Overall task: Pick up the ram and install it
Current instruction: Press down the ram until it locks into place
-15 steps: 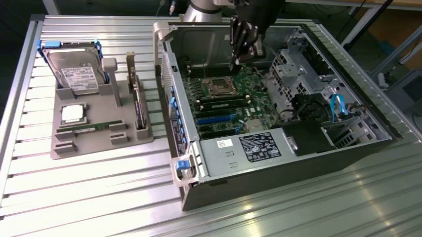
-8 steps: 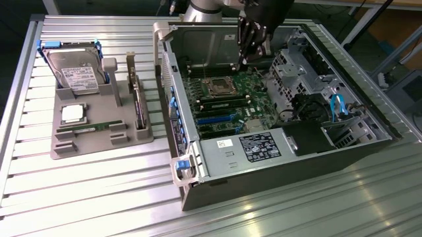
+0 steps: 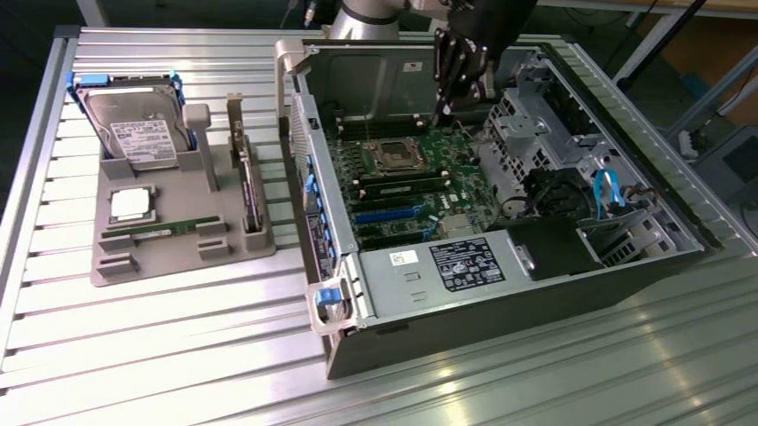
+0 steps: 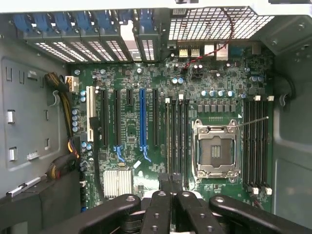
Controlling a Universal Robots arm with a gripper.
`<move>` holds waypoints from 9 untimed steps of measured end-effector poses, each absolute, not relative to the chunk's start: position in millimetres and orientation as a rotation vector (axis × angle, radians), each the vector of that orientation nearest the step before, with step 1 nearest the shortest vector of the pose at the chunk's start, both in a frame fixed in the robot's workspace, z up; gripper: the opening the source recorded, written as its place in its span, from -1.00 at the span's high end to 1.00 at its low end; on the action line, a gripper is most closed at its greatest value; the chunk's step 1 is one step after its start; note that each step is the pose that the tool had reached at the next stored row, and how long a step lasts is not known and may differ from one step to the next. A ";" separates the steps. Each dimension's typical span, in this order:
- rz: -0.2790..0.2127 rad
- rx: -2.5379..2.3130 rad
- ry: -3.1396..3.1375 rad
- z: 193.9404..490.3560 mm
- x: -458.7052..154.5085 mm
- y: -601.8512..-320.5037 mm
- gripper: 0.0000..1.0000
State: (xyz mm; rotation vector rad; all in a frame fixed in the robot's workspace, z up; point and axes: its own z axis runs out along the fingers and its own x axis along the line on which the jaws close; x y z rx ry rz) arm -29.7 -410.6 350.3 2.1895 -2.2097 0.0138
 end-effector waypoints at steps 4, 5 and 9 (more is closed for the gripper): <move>0.014 2.190 -2.210 354.1 -29.7 -410.7 0.80; 0.014 2.190 -2.210 354.2 -29.7 -410.7 0.80; 0.014 2.190 -2.210 354.3 -29.7 -410.7 0.80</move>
